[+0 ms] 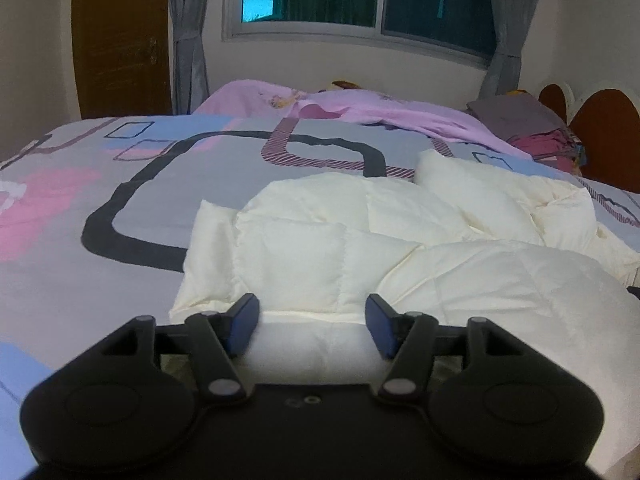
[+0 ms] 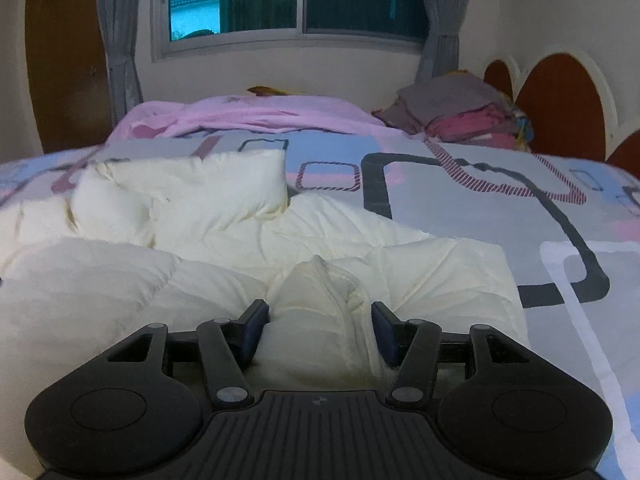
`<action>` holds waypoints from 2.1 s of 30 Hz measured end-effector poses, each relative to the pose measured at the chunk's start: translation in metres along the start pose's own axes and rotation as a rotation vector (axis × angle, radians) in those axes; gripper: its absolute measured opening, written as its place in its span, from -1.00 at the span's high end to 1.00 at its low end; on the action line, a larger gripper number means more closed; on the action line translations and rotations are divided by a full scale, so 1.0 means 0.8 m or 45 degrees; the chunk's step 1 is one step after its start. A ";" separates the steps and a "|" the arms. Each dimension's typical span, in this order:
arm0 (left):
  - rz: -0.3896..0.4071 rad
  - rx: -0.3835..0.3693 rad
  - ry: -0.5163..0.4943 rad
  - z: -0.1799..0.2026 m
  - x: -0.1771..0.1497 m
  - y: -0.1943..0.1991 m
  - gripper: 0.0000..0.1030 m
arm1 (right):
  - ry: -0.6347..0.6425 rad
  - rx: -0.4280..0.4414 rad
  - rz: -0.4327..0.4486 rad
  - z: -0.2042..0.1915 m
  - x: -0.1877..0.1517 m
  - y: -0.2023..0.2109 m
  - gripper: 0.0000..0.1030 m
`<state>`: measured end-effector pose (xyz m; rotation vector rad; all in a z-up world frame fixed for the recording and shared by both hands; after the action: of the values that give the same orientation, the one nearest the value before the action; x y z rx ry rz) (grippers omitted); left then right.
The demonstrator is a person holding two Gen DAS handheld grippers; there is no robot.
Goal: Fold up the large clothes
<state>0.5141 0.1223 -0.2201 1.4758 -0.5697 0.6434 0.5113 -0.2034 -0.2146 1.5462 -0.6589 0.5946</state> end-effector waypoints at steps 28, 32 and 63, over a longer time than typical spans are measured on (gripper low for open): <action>-0.099 -0.026 -0.072 0.030 -0.045 0.049 -0.65 | 0.029 0.061 -0.101 -0.007 -0.054 0.062 -0.07; -0.110 -0.007 -0.073 0.032 -0.044 0.047 -0.66 | 0.000 0.071 -0.097 -0.001 -0.055 0.063 -0.07; -0.067 0.095 -0.010 0.051 -0.048 0.097 -0.66 | 0.189 0.156 0.042 0.006 -0.048 0.119 0.28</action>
<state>0.4337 0.0792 -0.1904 1.5589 -0.5157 0.6241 0.4167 -0.2100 -0.1758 1.5897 -0.5444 0.7794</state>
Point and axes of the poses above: each gripper's, at about its wrist camera, not at the fingertips, and y roughly against the way its jaws point, z to its right, x to its top, the point moved 3 cm from there along -y, roughly the way its jaws point, and after that the axes turned 6 degrees about -z, right-handed, at the moved point
